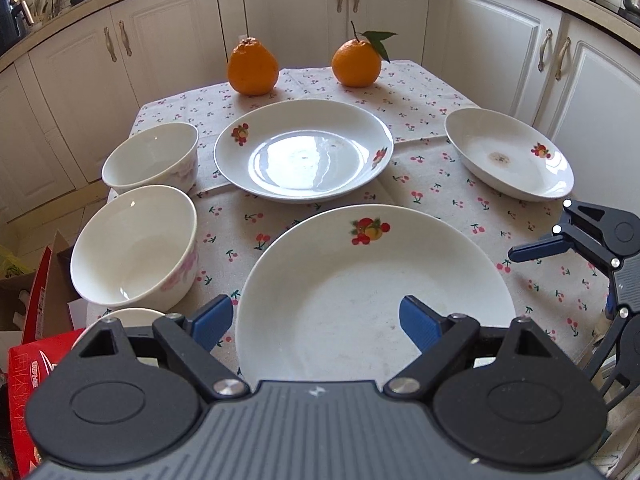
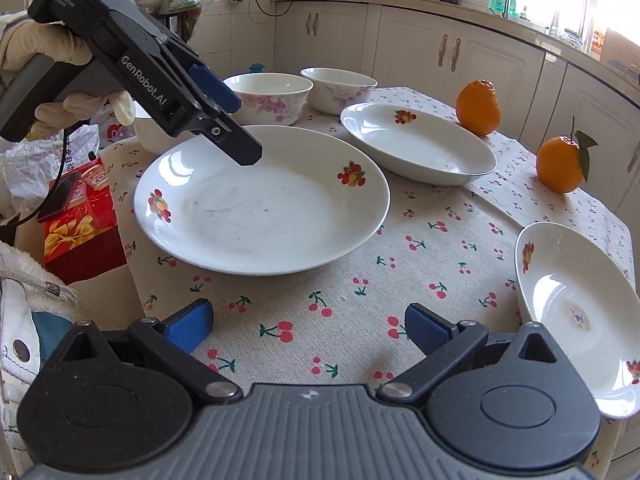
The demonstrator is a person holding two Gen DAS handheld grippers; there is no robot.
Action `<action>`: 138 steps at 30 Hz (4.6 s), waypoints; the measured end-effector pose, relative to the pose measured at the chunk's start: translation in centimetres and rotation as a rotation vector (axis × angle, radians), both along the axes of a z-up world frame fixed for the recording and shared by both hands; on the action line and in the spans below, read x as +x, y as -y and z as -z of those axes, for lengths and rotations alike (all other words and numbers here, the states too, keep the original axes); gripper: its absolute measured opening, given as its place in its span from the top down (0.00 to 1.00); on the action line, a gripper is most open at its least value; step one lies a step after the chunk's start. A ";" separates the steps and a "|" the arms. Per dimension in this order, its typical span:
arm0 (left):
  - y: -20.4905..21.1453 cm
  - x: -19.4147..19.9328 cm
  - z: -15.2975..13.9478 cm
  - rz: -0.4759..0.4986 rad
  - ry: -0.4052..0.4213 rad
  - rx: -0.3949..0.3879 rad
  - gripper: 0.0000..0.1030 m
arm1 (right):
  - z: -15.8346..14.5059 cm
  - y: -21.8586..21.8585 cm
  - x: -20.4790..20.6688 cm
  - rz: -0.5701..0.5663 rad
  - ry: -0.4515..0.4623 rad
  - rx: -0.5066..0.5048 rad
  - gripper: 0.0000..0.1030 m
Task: Organize plates and bowls
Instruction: 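Reach the left gripper to the large cherry-decal plate and grasp its rim, then lift the cherry-decal plate with the left gripper toward the stained plate, then lower the cherry-decal plate onto the stained plate and open the left gripper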
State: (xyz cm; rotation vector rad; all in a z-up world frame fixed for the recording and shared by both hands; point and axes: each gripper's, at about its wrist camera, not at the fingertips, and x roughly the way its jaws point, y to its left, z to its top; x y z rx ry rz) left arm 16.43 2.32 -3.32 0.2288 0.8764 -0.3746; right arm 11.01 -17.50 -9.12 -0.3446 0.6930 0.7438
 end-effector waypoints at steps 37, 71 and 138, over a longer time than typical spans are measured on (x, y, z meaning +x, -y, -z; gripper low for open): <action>0.5 5.7 1.7 0.032 -0.285 0.062 0.32 | 0.2 -1.0 1.2 -0.150 -0.008 0.084 0.14; 0.9 7.0 2.5 0.114 -0.356 0.013 0.33 | 0.6 -0.9 1.6 -0.114 0.000 0.097 0.07; 17.6 12.0 -1.5 0.339 -0.274 -0.019 0.36 | -2.9 14.1 2.5 0.109 0.086 0.043 0.08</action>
